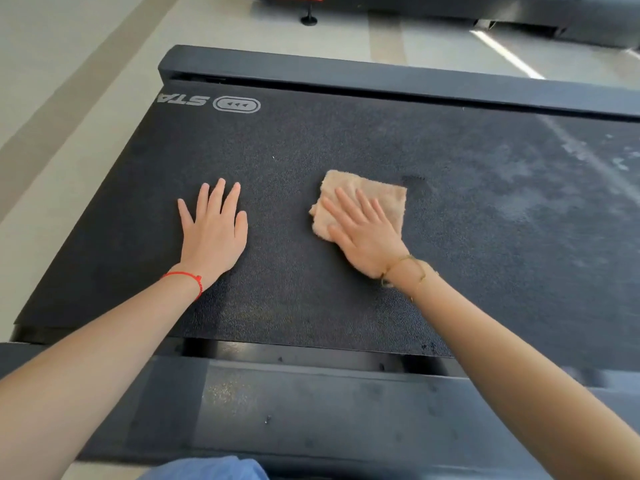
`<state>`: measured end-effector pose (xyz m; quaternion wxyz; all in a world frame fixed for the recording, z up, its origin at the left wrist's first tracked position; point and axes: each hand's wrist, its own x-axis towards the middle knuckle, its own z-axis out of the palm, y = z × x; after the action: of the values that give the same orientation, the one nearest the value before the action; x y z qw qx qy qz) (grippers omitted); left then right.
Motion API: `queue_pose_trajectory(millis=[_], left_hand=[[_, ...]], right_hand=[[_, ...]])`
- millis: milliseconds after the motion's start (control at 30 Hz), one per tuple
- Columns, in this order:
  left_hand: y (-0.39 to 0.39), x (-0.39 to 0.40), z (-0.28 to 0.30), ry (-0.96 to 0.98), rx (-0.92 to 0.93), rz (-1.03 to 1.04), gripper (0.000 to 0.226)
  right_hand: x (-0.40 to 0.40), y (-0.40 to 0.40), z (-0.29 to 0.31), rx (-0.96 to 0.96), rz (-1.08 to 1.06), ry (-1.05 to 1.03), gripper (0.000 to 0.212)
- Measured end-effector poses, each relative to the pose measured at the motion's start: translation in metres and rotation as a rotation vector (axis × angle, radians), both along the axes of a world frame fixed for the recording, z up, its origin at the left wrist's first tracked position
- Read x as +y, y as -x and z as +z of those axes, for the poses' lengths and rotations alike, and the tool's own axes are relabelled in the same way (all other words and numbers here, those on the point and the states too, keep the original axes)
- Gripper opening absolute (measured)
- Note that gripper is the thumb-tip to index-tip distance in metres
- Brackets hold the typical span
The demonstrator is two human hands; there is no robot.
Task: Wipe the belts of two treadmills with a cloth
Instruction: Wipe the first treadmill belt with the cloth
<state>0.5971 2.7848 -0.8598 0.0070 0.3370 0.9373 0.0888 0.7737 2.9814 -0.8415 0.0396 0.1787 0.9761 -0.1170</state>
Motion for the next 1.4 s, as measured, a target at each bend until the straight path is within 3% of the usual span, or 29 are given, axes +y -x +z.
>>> queue_pose_trajectory(millis=[100,200,367,500,600,700,867,1067,1200,1400], left_hand=[[-0.008,0.005,0.001,0.003,-0.015,-0.012,0.056],[-0.013,0.012,0.002,-0.028,-0.029,-0.021,0.055],[-0.019,0.030,0.003,-0.037,-0.027,-0.118,0.054],[-0.031,0.044,0.005,-0.039,-0.008,-0.176,0.054],[-0.040,0.052,0.006,-0.055,-0.032,-0.192,0.054],[-0.044,0.062,0.004,-0.062,-0.028,-0.218,0.055],[-0.041,0.081,0.004,-0.101,-0.033,-0.218,0.054],[-0.050,0.102,0.003,-0.076,-0.042,-0.268,0.056],[-0.054,0.118,0.003,-0.057,-0.044,-0.256,0.057],[-0.054,0.124,-0.002,-0.017,-0.048,-0.223,0.060]], right_hand=[[-0.044,-0.044,-0.002,0.029,0.206,-0.022,0.052],[-0.061,-0.084,-0.003,0.062,0.263,0.002,0.052],[-0.011,-0.084,-0.006,0.064,0.051,-0.047,0.053],[0.068,-0.036,-0.003,0.034,-0.262,-0.021,0.053],[0.092,0.007,-0.001,-0.011,-0.358,0.006,0.054],[0.075,0.020,-0.002,-0.009,-0.298,0.009,0.053],[0.020,-0.032,-0.005,0.049,-0.026,0.029,0.053],[0.015,-0.085,0.001,0.027,-0.138,0.006,0.053],[0.031,-0.088,0.000,0.024,-0.096,0.007,0.054],[0.127,-0.044,-0.005,0.025,-0.245,-0.010,0.053]])
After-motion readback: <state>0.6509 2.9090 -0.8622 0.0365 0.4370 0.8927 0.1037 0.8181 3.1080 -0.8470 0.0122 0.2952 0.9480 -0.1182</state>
